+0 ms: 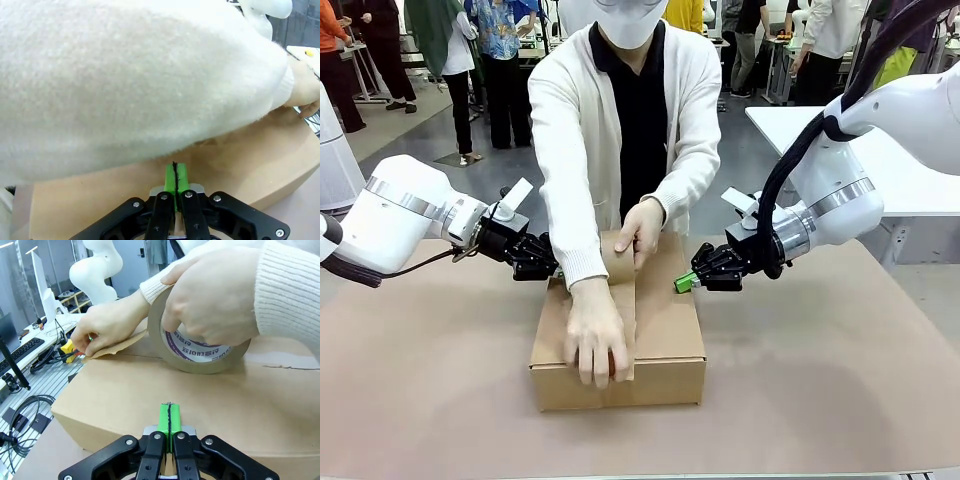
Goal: Wrap the clocks to prevent damage.
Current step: After the human seals the box with tape, release both hands from the side flaps of the Package Box.
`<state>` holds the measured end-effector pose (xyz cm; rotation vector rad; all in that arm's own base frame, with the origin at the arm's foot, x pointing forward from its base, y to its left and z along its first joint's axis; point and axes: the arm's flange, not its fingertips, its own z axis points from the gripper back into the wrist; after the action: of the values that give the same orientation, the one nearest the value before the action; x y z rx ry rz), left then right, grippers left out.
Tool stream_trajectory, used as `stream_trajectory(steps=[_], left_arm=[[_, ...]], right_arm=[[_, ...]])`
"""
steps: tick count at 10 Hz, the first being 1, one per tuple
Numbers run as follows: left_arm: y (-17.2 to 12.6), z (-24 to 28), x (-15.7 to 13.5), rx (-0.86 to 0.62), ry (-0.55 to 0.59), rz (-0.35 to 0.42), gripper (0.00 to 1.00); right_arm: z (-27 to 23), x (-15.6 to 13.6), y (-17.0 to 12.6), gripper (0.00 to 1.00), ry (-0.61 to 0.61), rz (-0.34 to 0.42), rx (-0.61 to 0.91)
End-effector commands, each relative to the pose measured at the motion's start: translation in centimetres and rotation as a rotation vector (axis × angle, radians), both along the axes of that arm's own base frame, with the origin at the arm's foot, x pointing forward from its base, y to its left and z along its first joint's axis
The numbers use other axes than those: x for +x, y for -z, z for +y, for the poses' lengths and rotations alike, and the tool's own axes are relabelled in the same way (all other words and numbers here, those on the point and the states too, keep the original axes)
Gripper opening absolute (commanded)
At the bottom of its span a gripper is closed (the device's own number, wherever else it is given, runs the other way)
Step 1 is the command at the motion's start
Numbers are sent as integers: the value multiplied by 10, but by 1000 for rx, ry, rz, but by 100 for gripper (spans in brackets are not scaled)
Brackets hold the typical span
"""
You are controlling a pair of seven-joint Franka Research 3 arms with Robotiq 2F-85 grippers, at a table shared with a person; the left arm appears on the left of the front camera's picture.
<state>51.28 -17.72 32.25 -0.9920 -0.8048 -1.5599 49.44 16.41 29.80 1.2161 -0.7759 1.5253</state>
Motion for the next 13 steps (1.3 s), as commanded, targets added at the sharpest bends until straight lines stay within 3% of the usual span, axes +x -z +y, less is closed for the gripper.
stream_trajectory(steps=[1, 13], left_arm=[[4, 1, 1, 7, -9, 2, 0], [4, 1, 1, 7, -9, 2, 0]], right_arm=[[0, 0, 3, 1, 10, 3, -3], [0, 0, 3, 1, 10, 3, -3]])
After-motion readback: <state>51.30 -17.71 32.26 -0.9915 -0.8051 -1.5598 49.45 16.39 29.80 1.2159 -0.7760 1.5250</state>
